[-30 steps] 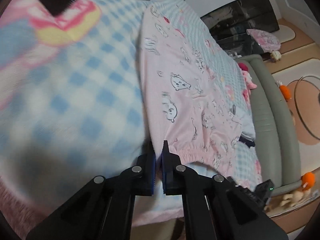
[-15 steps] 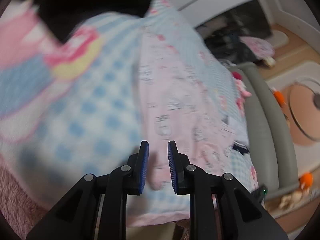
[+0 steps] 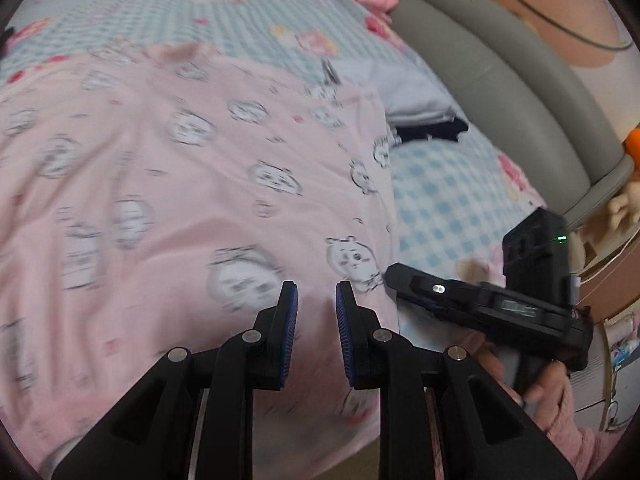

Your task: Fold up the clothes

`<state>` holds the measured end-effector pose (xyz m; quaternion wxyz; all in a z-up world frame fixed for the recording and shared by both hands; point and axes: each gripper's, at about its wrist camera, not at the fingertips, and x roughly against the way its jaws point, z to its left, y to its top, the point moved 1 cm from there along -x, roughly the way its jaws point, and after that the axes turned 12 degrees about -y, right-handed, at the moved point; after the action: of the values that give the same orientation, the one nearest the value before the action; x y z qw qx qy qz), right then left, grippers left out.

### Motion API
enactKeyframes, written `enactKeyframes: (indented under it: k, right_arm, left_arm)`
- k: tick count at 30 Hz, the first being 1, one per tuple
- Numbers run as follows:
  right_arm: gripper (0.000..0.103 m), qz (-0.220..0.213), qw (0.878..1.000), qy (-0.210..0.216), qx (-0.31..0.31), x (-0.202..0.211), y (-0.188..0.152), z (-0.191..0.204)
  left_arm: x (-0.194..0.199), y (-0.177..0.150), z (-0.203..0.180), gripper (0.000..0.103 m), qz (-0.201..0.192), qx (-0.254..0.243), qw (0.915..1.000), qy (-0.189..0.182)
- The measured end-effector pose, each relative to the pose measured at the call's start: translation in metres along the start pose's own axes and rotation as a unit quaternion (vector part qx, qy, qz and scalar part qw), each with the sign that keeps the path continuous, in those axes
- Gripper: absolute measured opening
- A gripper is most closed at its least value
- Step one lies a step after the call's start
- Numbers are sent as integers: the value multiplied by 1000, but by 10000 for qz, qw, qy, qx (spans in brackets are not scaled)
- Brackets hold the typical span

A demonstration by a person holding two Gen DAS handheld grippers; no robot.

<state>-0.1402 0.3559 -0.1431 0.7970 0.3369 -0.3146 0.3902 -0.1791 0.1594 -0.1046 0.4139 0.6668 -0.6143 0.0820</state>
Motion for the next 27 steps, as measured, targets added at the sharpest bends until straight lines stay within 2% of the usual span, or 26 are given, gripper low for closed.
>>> enactKeyframes:
  k: [2, 3, 4, 5, 6, 10, 14, 17, 19, 20, 22, 23, 24, 26, 27]
  right_arm:
    - [32, 84, 9997, 243, -53, -1, 0, -1]
    - [29, 99, 9998, 174, -11, -3, -1, 0]
    - [24, 96, 9999, -54, 93, -7, -2, 2]
    - [11, 102, 9993, -296, 183, -11, -2, 3]
    - [5, 119, 9981, -555, 259, -16, -3, 3]
    - [3, -115, 9893, -1140, 904, -17, -10, 24]
    - [1, -682, 9586, -2075, 1824, -11, -22, 52]
    - [0, -959, 9429, -2569, 1893, 2, -24, 45]
    - [0, -960, 9424, -2715, 1701, 12, -22, 31]
    - [1, -922, 9490, -2589, 1543, 15, -19, 24]
    - [2, -749, 9735, -1872, 1078, 17, -8, 12]
    - [7, -661, 9827, -1508, 843, 18, -2, 6]
    - [19, -571, 9900, -1141, 605, 19, 3, 0]
    - [33, -481, 9952, -797, 302, 17, 18, -7]
    - [33, -372, 9969, -665, 210, 13, 25, -10]
  left_arm:
    - [-10, -3, 2, 21, 120, 61, 9999, 33]
    - [-12, -7, 3, 21, 146, 62, 9999, 67]
    - [-14, -10, 4, 21, 171, 63, 9998, 102]
    - [-15, -13, 5, 21, 197, 64, 9997, 137]
    - [-17, -16, 7, 21, 223, 65, 9996, 171]
    - [-16, -19, 12, 24, 210, 201, 9996, 56]
    - [-12, -21, 14, 25, 152, 302, 9994, 15]
    - [-5, -23, 9, 31, 101, 250, 9996, 99]
    - [-1, -24, 6, 36, 53, 194, 9997, 111]
    - [1, -24, 5, 36, 9, 173, 9998, 109]
    - [6, -24, 3, 36, -79, 132, 9998, 104]
    - [8, -24, 3, 36, -123, 111, 9998, 102]
    - [9, -23, 3, 36, -146, 116, 9998, 97]
    - [8, -17, 5, 36, -105, 131, 9998, 87]
    - [7, -13, 4, 36, -82, 105, 9999, 110]
